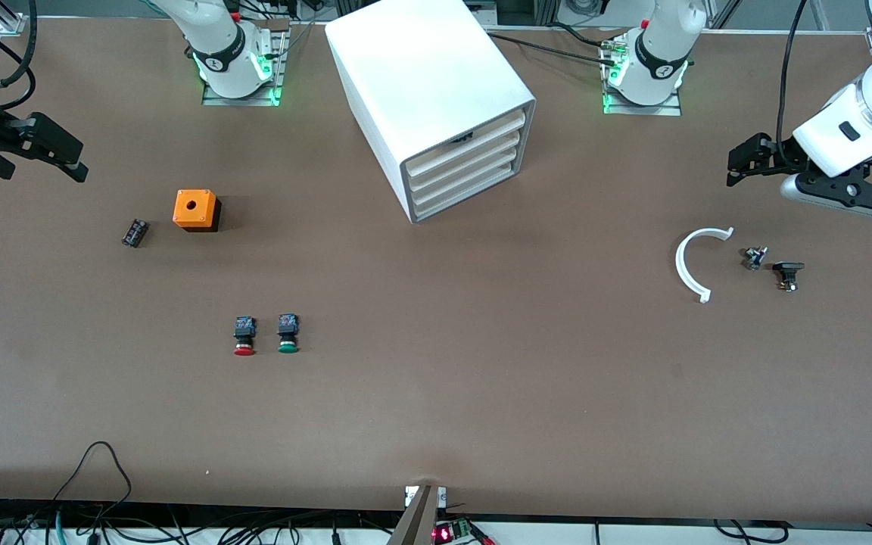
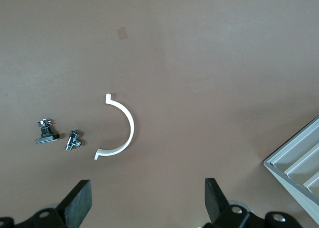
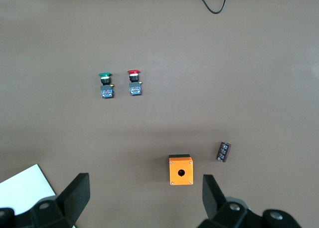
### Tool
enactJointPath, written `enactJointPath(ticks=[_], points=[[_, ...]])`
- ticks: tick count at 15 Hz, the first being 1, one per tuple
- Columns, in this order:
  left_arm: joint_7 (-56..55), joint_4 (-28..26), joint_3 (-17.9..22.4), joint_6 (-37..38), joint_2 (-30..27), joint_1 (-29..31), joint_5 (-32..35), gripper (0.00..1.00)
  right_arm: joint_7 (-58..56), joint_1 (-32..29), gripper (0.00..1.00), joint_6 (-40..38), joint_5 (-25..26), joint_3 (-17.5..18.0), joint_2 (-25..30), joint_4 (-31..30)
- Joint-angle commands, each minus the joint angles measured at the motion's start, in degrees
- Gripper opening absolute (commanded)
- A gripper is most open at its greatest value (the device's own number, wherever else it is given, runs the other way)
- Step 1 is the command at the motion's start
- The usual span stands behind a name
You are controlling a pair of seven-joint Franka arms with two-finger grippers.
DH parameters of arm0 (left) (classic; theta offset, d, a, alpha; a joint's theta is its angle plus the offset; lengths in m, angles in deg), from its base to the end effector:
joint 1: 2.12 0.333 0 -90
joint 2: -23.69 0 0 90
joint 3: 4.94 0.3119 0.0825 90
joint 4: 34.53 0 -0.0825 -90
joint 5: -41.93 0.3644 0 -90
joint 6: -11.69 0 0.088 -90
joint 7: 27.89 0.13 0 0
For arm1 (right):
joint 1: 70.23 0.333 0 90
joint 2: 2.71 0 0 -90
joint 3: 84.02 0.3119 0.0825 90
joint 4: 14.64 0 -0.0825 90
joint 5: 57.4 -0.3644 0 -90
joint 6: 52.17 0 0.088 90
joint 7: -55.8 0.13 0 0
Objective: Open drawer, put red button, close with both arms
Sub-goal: 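Move the right gripper to the red button while the left gripper reaches the cabinet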
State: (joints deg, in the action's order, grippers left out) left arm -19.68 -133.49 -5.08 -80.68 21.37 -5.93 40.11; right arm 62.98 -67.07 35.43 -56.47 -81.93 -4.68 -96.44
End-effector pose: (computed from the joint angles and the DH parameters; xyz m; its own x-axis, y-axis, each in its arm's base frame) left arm 0.5179 -0.0398 0.5517 0.9754 -0.2091 -0.0692 -0.2066 -0.9775 0.0418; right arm 0.5409 0.0471 0.6396 0.9971 -0.0347 0.0682 -0.0352 -0.9994 0.0064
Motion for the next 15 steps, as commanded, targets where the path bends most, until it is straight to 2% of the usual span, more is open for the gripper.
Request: enactJointPath(ticks=[1, 8, 11, 13, 15], points=[[-0.1, 1.7, 0.0, 1.3, 0.6, -0.1, -0.6, 1.00, -0.2, 0.3, 1.00, 0.1, 0.4, 0.0, -0.7, 1.2], [-0.1, 1.7, -0.1, 1.3, 0.6, -0.2, -0.6, 1.00, 0.5, 0.4, 1.00, -0.8, 0.3, 0.0, -0.7, 0.8], [-0.2, 1.8, -0.2, 1.3, 0.6, -0.2, -0.7, 1.00, -0.5, 0.8, 1.00, -0.9, -0.1, 0.2, -1.0, -1.7], [-0.1, 1.8, -0.2, 2.6, 0.6, -0.2, -1.5, 1.00, -0.5, 1.2, 1.00, -0.1, -1.0, 0.2, -4.2, -1.7], [0.0, 3.3, -0.3, 6.4, 0.7, -0.5, -2.0, 1.00, -0.6, 1.1, 1.00, 0.0, -5.3, 0.2, -7.6, -2.0]])
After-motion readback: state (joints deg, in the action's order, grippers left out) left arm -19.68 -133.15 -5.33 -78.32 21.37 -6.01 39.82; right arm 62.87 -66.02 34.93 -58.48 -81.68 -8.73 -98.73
